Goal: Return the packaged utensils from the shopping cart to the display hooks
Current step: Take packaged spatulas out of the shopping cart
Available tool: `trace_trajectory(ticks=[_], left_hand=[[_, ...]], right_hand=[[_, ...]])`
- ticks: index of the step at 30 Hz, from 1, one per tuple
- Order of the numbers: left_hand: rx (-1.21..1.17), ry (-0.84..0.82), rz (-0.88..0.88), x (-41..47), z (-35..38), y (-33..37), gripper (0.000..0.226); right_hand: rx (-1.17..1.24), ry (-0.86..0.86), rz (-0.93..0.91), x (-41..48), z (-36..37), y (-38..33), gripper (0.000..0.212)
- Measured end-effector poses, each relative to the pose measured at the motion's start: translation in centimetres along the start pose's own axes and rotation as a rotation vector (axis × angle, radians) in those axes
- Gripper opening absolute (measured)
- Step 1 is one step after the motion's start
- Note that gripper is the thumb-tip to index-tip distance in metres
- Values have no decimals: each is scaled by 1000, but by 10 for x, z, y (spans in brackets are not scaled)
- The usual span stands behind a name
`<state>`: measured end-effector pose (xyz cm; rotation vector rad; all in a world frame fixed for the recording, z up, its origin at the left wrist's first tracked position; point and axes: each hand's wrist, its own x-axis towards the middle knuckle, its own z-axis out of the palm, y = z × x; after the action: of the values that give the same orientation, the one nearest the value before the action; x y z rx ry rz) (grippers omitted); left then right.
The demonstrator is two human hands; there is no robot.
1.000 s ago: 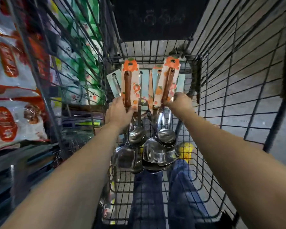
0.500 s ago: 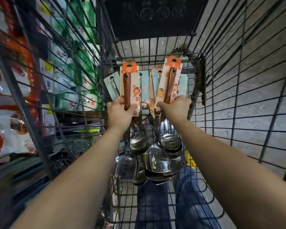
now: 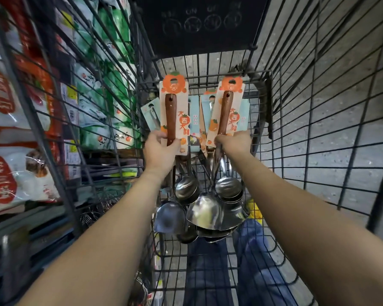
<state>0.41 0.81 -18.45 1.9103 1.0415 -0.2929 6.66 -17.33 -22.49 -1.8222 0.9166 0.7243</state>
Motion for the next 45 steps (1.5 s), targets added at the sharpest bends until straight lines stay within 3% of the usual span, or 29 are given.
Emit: trace_trajectory(ticks=[3, 7, 11, 18, 29, 34, 45], left_hand=[[-53, 14, 24, 0, -2, -4, 41], [-118, -37, -51, -1, -8, -6, 60], [-151, -137, -96, -6, -13, -3, 24], [-190, -173, -69, -27, -25, 15, 23], [-308, -208, 37, -80, -75, 84, 22], [-352, -206, 73, -108, -108, 128, 25], [-450, -121, 222, -186, -193, 211, 20]], right_hand=[[66, -28, -46, -10, 1, -1, 36], [171, -132, -26, -12, 0, 0, 48], [272, -288, 29, -14, -13, -1, 38], [430, -467, 25, -27, -43, -6, 42], [298, -546, -137, -105, -103, -69, 31], [272, -514, -246, -148, -130, -112, 48], [165, -597, -506, -250, -178, -207, 40]])
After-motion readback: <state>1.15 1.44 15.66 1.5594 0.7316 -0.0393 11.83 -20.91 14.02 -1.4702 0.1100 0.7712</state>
